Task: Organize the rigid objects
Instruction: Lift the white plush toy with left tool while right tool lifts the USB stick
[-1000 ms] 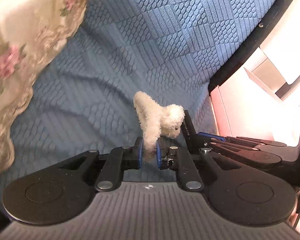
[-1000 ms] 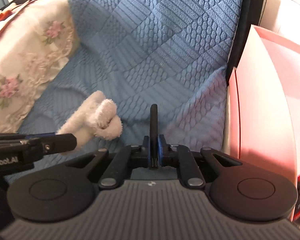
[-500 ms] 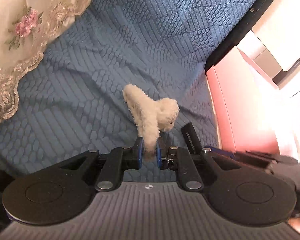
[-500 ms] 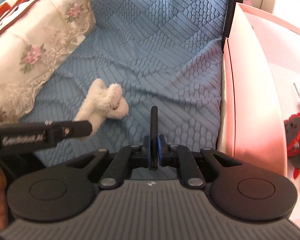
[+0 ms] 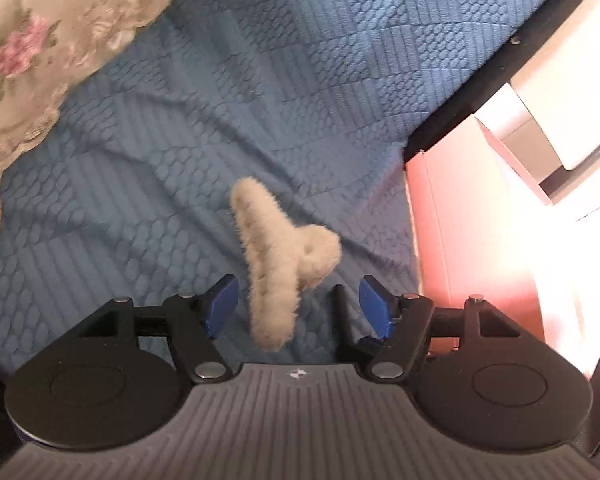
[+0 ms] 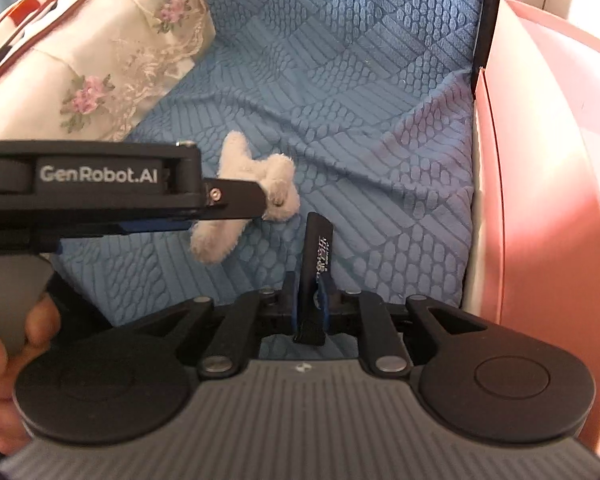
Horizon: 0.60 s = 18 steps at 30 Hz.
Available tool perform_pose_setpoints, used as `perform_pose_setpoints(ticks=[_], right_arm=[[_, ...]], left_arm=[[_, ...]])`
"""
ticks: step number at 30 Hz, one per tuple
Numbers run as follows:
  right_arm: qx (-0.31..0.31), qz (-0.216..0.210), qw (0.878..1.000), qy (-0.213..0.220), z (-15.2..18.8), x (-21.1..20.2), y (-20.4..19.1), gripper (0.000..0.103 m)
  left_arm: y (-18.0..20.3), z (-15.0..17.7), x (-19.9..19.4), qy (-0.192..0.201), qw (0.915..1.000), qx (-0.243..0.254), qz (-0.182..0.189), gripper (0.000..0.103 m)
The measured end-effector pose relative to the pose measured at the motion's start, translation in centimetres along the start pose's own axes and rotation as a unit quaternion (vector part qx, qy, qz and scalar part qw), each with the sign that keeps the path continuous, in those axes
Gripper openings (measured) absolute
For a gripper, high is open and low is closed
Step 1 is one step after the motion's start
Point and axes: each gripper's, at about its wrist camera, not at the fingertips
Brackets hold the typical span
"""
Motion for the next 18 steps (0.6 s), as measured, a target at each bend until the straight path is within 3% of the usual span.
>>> perform_pose_setpoints(ticks=[6, 13, 18], right_arm=[[-0.007, 0.01, 1.0, -0.006, -0.2, 1.1, -0.2, 0.028], [-0.028, 0.016, 0.999, -0.005, -0.5, 1.9, -0.3, 0.027], [-0.019, 0.031, 0.999, 0.006, -0.8, 1.4, 0.5, 0.027]], left_arm=[[0.0, -0.9, 1.1, -0.001, 1.0, -0.002, -0.008, 0.072], [-0.8, -2.1, 1.7, -0.006, 0.9998, -0.016, -0.01, 0.072], [0.5, -2.1, 1.6, -0.002, 0.9999, 0.015, 0.005, 0.072]])
Point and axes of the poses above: each gripper's, at about its wrist camera, not at the fingertips, and x roughly the way its jaws point, y to its right, z to its underside, and after that the axes turned 10 degrees about y, right-handed
